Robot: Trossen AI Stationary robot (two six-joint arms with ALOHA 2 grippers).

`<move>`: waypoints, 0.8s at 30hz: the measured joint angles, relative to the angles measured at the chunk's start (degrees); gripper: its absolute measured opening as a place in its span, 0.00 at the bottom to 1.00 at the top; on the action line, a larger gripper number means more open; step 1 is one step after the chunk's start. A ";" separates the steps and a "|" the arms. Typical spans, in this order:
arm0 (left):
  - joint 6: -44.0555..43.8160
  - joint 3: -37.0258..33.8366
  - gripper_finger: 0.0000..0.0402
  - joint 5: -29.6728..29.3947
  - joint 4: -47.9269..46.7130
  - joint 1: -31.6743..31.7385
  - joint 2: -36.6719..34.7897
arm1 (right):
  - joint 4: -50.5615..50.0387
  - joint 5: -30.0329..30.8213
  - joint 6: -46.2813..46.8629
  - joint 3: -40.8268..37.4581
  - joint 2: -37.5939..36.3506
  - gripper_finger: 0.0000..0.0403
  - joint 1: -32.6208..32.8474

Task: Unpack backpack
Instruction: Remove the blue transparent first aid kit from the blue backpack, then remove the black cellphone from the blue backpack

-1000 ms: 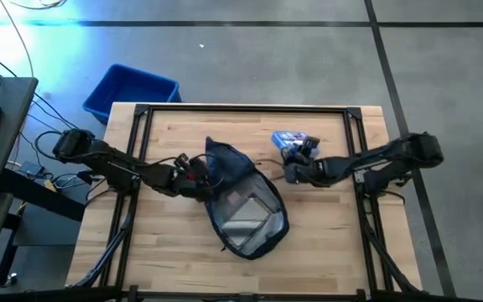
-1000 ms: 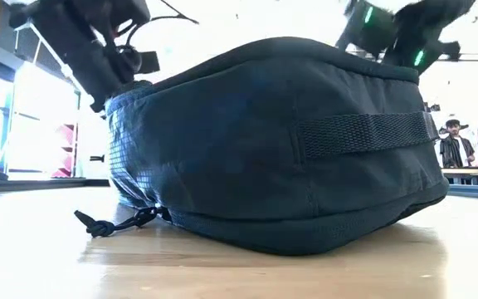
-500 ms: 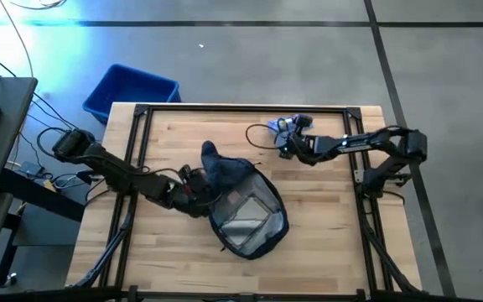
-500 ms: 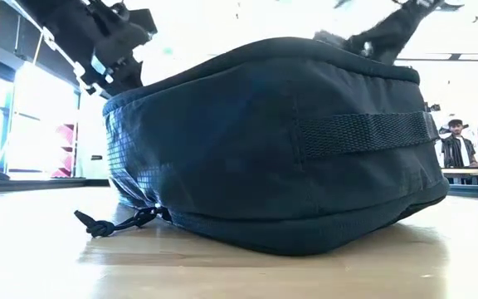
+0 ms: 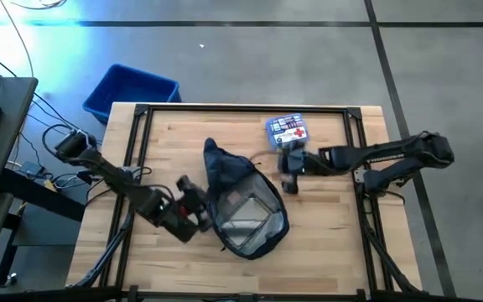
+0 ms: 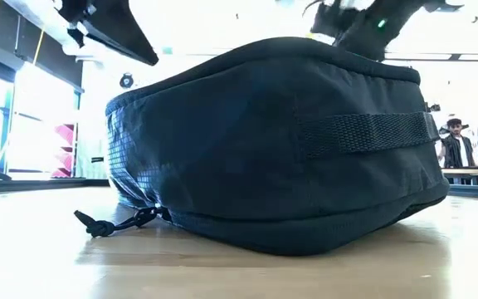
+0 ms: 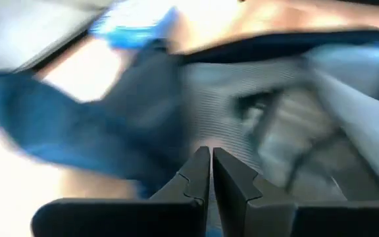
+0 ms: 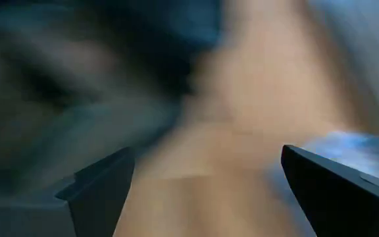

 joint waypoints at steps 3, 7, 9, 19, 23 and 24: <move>12.29 0.00 0.00 4.95 10.60 -1.84 3.52 | 5.76 -12.86 8.09 0.06 1.54 0.90 2.03; 22.27 0.00 0.00 16.01 24.58 -0.49 9.67 | 9.46 -20.57 16.88 0.04 5.66 0.90 2.15; 23.76 0.00 0.00 20.47 28.90 0.58 12.99 | 10.33 -22.55 18.74 0.04 7.59 0.90 2.17; 20.35 4.73 0.00 31.42 21.18 5.80 24.03 | 10.35 -26.48 26.63 0.01 16.16 0.90 1.18; 19.60 5.06 0.00 30.99 21.00 6.39 24.72 | 10.50 -27.67 26.93 0.01 18.53 0.90 -0.61; 19.44 5.05 0.00 30.90 21.01 6.39 24.72 | 11.18 -28.96 26.96 0.01 18.99 0.90 -0.89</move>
